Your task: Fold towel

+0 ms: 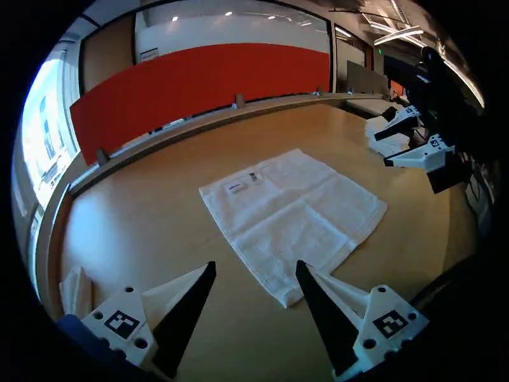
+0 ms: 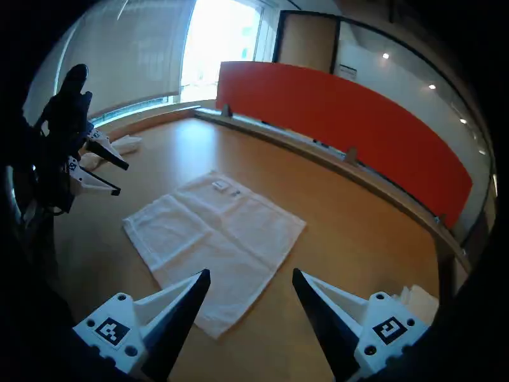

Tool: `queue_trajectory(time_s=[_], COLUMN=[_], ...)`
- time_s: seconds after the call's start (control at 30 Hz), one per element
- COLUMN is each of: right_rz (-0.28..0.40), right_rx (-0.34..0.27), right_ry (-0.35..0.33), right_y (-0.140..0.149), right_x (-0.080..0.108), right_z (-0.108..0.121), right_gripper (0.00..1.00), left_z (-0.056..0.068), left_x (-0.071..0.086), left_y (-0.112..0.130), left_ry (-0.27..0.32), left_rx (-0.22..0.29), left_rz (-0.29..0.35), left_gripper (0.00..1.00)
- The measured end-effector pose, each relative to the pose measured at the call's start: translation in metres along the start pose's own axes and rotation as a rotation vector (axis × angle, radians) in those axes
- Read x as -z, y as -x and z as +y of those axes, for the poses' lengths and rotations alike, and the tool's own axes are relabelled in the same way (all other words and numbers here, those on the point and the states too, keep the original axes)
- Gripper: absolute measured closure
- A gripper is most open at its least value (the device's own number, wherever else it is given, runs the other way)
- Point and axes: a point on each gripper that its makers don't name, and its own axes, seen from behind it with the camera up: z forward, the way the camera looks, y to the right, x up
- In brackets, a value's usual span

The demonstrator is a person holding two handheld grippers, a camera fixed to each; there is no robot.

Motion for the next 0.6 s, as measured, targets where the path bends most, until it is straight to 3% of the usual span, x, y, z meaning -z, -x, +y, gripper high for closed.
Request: queue_trajectory(time_s=[0.27,0.6], right_rz=[-0.044,-0.112], right_rx=[-0.012,-0.022], right_ry=[-0.029,-0.052], right_y=[0.03,0.07], right_x=[-0.013,-0.019], right_z=[-0.015,-0.028], right_gripper=[0.0,0.0], left_z=[0.008,0.025], left_x=[-0.015,-0.028], left_y=[0.025,0.055], left_ry=[0.019,0.06], left_rx=[0.026,0.013], left_rz=[-0.045,-0.11], left_gripper=[0.07,0.07])
